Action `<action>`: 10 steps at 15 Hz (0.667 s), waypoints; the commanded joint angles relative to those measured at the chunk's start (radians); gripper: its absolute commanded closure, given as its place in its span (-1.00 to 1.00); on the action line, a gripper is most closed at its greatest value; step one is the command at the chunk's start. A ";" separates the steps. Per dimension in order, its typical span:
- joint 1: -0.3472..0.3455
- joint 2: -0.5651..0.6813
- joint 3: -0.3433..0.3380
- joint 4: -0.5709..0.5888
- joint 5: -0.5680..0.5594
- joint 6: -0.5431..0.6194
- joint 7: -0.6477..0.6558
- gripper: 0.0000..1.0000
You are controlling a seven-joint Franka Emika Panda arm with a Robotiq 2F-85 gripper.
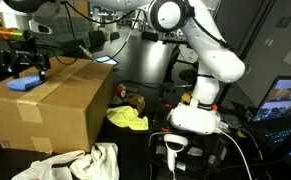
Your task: Take all the object from the box and put them on the table and put the objects from the table to the top of the box
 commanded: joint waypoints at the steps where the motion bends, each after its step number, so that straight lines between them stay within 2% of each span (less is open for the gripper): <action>1: 0.001 0.023 -0.011 0.044 0.002 -0.011 0.051 -1.00; 6: 0.002 0.036 -0.017 0.056 -0.003 -0.027 0.079 -1.00; 7: 0.002 0.037 -0.017 0.055 -0.003 -0.028 0.082 -0.92; 8: 0.001 0.036 -0.017 0.054 -0.003 -0.030 0.082 -0.49; 10: 0.000 0.033 -0.016 0.049 -0.003 -0.028 0.081 -0.41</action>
